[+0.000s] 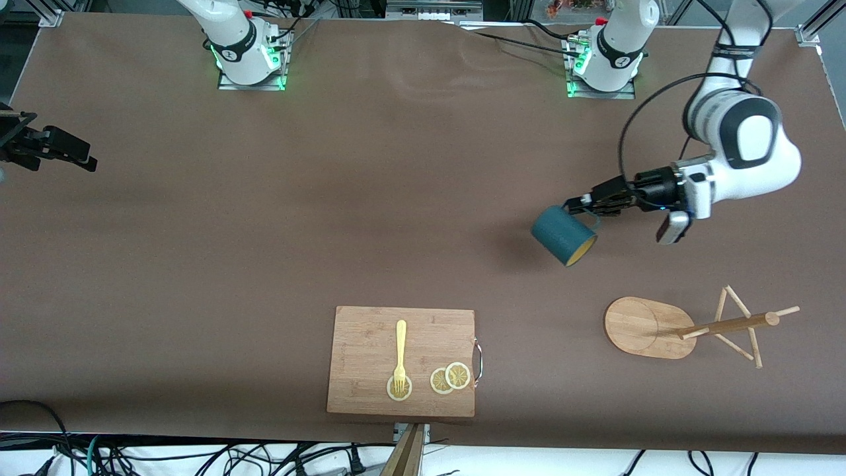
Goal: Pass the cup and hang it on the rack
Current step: 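Hang the mug handle onto a wooden rack peg with the left gripper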
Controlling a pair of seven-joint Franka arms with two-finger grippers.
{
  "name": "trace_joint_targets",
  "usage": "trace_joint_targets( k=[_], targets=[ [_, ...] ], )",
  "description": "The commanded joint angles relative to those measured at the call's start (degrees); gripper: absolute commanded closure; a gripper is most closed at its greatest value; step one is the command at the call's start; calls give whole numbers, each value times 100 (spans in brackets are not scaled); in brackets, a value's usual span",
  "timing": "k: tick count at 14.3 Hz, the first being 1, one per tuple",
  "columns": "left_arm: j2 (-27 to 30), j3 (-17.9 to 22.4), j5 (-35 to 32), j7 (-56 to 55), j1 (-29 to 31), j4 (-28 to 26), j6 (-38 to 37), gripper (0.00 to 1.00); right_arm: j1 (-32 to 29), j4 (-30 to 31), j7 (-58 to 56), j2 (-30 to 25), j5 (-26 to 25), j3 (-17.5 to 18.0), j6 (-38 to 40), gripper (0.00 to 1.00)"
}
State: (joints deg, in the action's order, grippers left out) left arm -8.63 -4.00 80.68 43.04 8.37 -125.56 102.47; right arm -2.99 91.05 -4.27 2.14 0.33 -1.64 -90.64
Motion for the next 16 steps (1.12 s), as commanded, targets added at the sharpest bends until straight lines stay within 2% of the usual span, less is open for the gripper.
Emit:
trace_joint_targets(
  k=[1,4,8,14,16],
  targets=[
    [-33,486,-184,-252,85,23,-814,100,-17,-123,75,14,-51,-29,72,0],
    [-217,812,-500,-453,550,294,-1561,100,-17,-123,75,14,-42,-47,81,0],
    [-998,822,-641,-490,1429,1040,-2528,100,-17,-123,75,14,-51,-47,81,0],
    [-1869,813,-571,-507,1905,1832,-2925,100,-17,-123,75,14,-51,-55,81,0],
    [-2071,813,-388,-507,1940,1921,-2943,100,-17,-123,75,14,-51,-55,81,0]
  ],
)
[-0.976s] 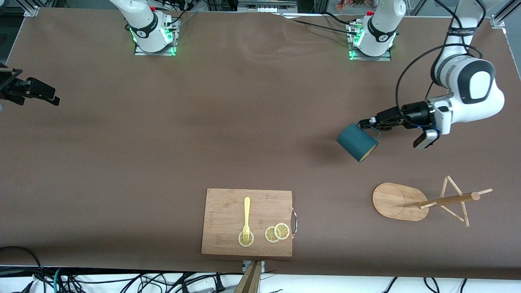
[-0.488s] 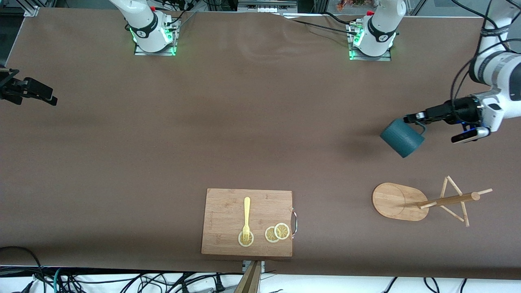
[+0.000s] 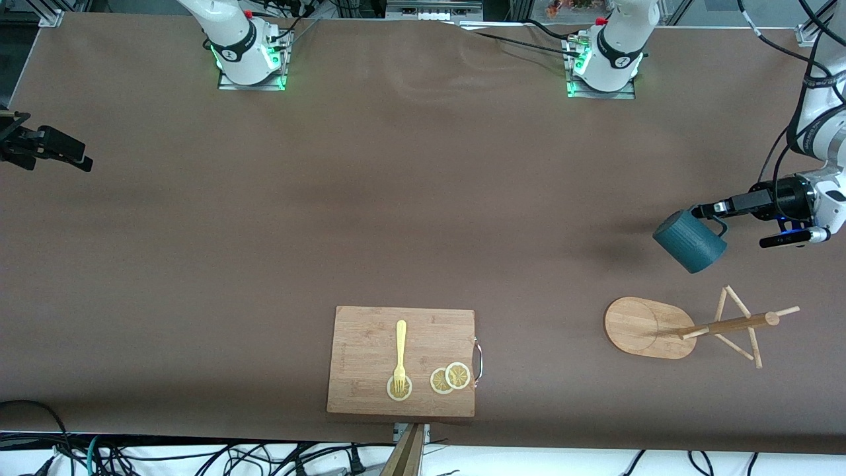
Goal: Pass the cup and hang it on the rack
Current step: 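Hang the mug handle onto a wooden rack peg with the left gripper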
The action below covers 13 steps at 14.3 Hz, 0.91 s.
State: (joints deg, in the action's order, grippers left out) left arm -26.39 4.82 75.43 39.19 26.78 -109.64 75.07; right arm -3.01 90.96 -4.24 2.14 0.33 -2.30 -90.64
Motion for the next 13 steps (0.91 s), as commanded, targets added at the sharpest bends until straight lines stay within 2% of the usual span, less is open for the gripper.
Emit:
trace_joint_targets(
  k=[1,4,10,13],
  targets=[
    [-366,-69,226,-114,134,338,-212,100,-15,-114,72,14,-51,11,81,0],
    [-612,-69,401,-122,161,627,-212,100,-24,-114,72,14,-50,11,81,0],
    [-885,-78,954,-131,126,689,-203,100,-24,-114,72,23,-42,11,72,0],
    [-1079,-95,1088,-490,99,1163,-203,100,-15,-114,72,23,-42,11,72,0]
  ],
)
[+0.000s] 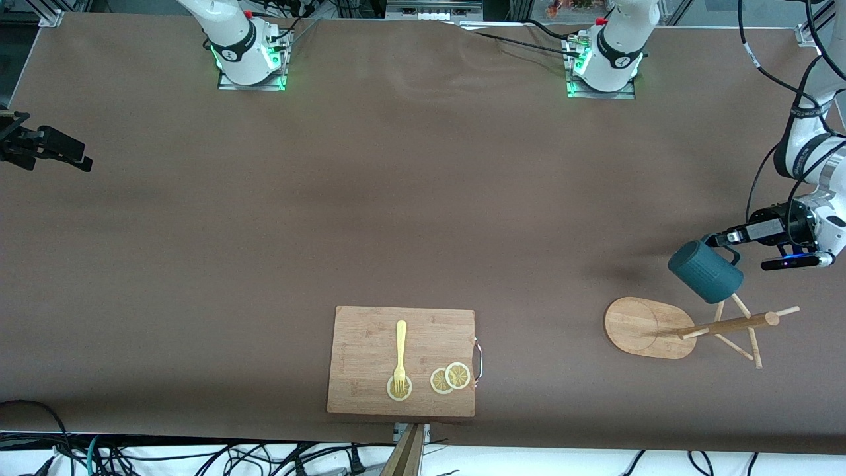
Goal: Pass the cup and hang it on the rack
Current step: 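Hang the mug handle onto a wooden rack peg with the left gripper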
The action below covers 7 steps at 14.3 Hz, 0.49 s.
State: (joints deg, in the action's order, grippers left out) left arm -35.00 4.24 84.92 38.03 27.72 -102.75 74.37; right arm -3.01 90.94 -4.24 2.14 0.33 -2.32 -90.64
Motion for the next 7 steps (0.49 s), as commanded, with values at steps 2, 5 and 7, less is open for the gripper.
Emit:
trace_joint_targets(
  k=[2,5,7],
  targets=[
    [-305,-37,410,-472,5,519,-168,100,-15,-112,72,23,-42,13,72,0],
    [-490,-37,683,-481,14,519,-300,100,-16,-112,72,23,-42,4,72,0],
    [-665,-37,920,-472,23,519,-432,100,-15,-112,72,23,-42,4,72,0]
  ],
)
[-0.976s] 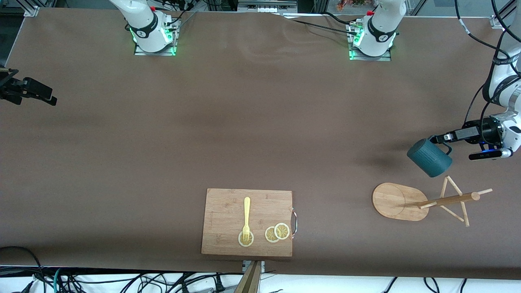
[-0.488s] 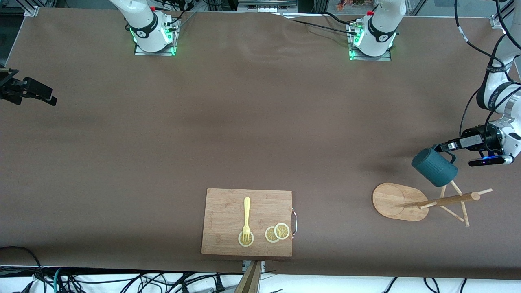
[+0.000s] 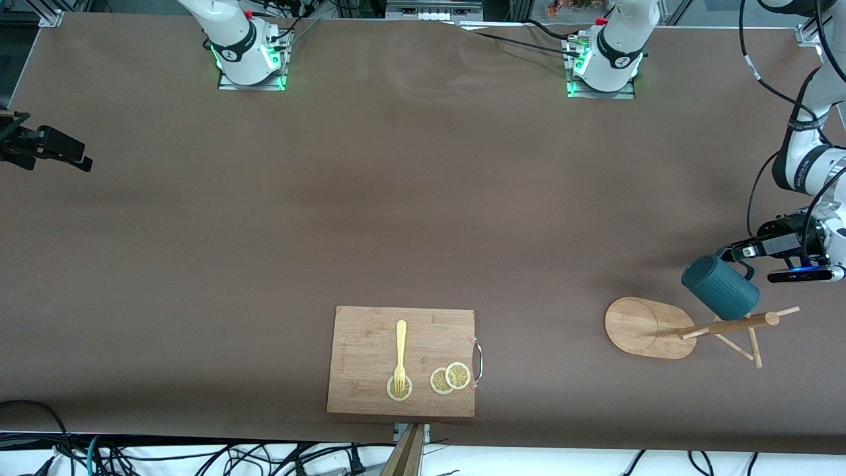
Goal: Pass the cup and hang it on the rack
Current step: 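Hang the mug handle onto a wooden rack peg with the left gripper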
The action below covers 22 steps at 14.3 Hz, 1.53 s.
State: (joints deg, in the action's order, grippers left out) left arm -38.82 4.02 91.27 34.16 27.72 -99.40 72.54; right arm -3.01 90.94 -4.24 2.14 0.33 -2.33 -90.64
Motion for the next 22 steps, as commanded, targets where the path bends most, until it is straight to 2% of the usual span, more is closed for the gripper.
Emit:
trace_joint_targets(
  k=[1,4,7,17,18,20,21,22],
  targets=[
    [-337,-16,329,-85,32,185,-258,100,-15,-112,72,23,-42,5,72,0],
    [-363,-16,400,-93,41,202,-258,100,-15,-112,72,23,-42,5,72,0],
    [-539,-16,400,-93,67,448,-319,100,-24,-112,72,23,-42,5,72,0],
    [-759,-7,409,-216,208,580,-310,98,-24,-112,72,32,-51,5,72,0],
    [-768,-7,400,-216,225,615,-310,95,-24,-112,72,32,-51,5,64,0],
    [-829,-7,383,-199,252,615,-319,81,-24,-112,72,32,-51,13,64,0],
    [-873,2,374,-155,260,624,-328,72,-24,-112,72,32,-51,5,64,0],
    [-882,2,356,-129,260,624,-337,56,-24,-112,72,32,-51,5,64,0]
  ],
)
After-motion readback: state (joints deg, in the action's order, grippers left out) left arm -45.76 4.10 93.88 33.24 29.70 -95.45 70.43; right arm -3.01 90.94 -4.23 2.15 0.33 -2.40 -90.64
